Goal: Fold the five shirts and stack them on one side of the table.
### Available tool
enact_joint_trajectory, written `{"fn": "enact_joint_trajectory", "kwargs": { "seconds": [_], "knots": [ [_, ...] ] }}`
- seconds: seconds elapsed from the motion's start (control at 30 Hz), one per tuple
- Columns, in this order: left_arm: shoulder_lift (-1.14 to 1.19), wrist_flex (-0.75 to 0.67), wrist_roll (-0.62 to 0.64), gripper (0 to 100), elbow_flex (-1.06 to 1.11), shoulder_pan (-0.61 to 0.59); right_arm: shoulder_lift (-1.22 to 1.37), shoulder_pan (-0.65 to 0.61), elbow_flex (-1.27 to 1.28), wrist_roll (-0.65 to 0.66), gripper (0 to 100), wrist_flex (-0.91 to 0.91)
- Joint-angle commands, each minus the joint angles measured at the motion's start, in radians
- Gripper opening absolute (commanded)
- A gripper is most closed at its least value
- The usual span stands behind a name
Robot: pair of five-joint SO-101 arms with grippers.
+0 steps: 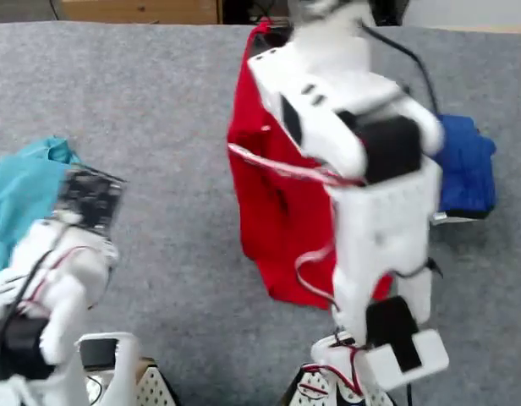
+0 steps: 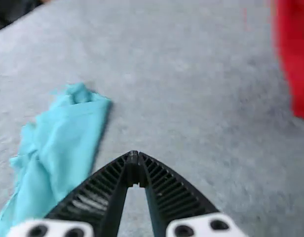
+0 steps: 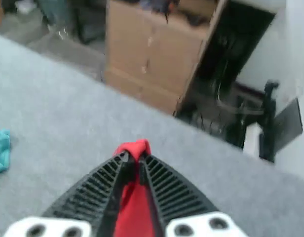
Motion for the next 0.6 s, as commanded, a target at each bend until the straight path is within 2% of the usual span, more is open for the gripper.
{"fn": "enact_joint_trajectory", "kwargs": {
  "seconds": [0.0, 0.1, 0.17, 0.23, 0.37, 0.57],
  "knots": [
    [0.015, -0.026, -0.009, 3, 0.09, 0.234, 0.062, 0.064, 0.101, 0.011, 1.3, -0.107],
    [0.015, -0.1, 0.074, 3, 0.186, 0.404, 0.145, 0.141, 0.194, 0.038, 1.3, -0.175],
    [0.017, -0.193, 0.166, 3, 0.245, 0.469, 0.196, 0.19, 0.242, 0.084, 1.3, -0.199],
    [0.02, -0.31, 0.218, 3, 0.303, 0.473, 0.239, 0.232, 0.275, 0.15, 1.3, -0.207],
    [0.031, -0.516, 0.23, 3, 0.455, 0.475, 0.314, 0.299, 0.297, 0.258, 1.3, -0.207],
    [0.253, -0.726, 0.361, 3, 0.522, 0.481, 0.432, 0.382, 0.302, 0.356, 1.3, -0.265]
  ]
}}
